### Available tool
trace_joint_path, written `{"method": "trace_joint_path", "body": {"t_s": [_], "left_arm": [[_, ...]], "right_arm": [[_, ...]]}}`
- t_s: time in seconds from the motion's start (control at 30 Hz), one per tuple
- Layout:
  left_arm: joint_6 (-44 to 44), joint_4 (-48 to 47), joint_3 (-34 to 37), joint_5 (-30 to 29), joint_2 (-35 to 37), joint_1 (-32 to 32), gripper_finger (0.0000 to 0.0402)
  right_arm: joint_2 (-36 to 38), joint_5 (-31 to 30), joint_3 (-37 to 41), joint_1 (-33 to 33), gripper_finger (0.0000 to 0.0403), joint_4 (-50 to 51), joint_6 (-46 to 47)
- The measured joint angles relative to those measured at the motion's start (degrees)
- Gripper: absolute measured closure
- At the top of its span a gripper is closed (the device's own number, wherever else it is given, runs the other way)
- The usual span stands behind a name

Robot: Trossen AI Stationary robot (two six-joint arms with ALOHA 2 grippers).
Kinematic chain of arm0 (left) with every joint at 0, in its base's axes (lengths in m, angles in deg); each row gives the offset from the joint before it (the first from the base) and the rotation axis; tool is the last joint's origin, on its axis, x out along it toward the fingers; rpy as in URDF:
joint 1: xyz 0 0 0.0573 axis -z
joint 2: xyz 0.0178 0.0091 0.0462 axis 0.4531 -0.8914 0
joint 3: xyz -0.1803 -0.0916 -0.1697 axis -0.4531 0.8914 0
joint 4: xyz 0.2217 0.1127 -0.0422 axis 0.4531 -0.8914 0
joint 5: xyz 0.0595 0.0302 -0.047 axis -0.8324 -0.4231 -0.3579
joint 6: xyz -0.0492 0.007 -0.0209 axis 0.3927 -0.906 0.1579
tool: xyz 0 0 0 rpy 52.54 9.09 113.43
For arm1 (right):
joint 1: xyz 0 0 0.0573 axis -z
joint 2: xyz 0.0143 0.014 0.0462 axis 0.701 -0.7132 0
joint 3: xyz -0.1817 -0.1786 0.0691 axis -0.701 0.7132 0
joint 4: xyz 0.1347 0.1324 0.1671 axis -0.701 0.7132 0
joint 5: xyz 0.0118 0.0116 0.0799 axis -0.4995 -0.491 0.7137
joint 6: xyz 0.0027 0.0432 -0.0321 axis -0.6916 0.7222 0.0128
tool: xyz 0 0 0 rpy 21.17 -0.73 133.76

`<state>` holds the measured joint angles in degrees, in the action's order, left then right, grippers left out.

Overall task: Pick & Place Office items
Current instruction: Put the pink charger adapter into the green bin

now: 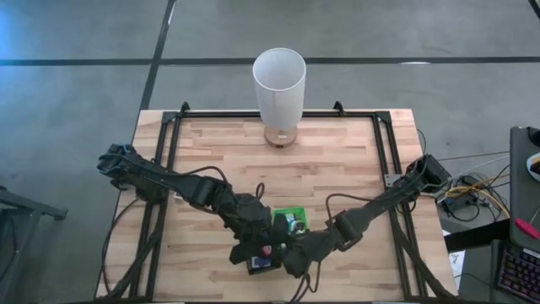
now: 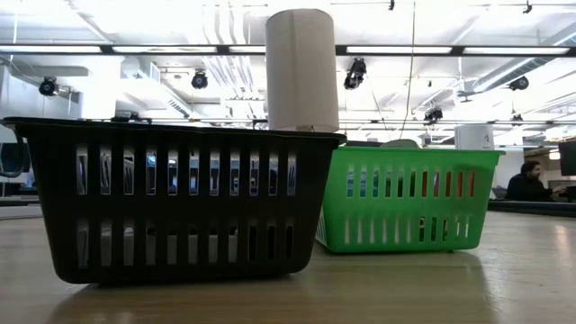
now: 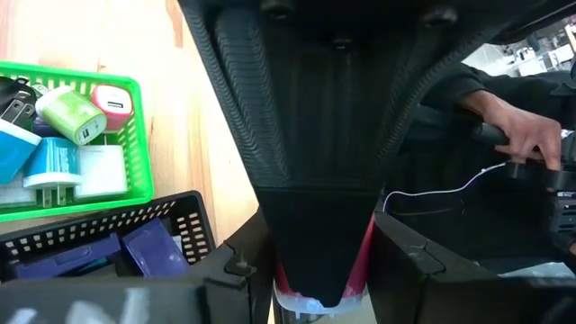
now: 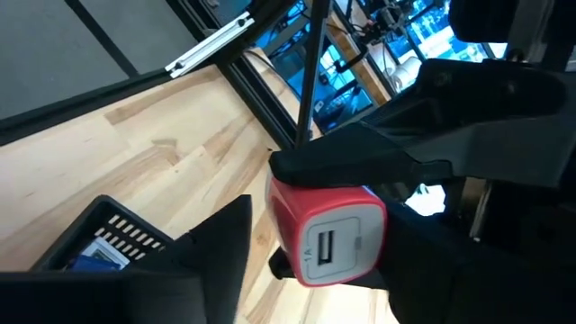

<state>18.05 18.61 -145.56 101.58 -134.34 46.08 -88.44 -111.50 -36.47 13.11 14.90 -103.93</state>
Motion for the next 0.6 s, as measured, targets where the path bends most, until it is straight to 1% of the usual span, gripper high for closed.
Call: {"method": "trace_joint_path", "body": {"t_s": [0.07,0.17,0.2,0.43,0.6], "left_arm": [[0.00,-0.01,0.00,0.00,-0.01,0.00,0.0271],[-0.02,-0.32,0.00,0.11,-0.02,0.00,0.0271],[-0.02,-0.29,0.00,0.08,-0.02,0.00,0.0271],[-0.22,-0.22,0.00,-0.04,-0.02,0.00,0.0271],[-0.42,-0.28,0.00,-0.36,-0.01,-0.07,0.0271]], "right_arm": [[0.00,-0.24,0.00,0.02,0.0224,-0.25,-0.04],[-0.03,-1.81,0.02,0.07,0.0274,-0.31,-0.61],[-0.04,-2.22,0.02,0.05,0.0281,-0.31,-0.94],[-0.07,-3.07,0.04,0.13,0.0281,-0.50,-1.93],[-0.13,-7.12,0.11,-0.07,0.0281,-0.45,-2.01]]}}
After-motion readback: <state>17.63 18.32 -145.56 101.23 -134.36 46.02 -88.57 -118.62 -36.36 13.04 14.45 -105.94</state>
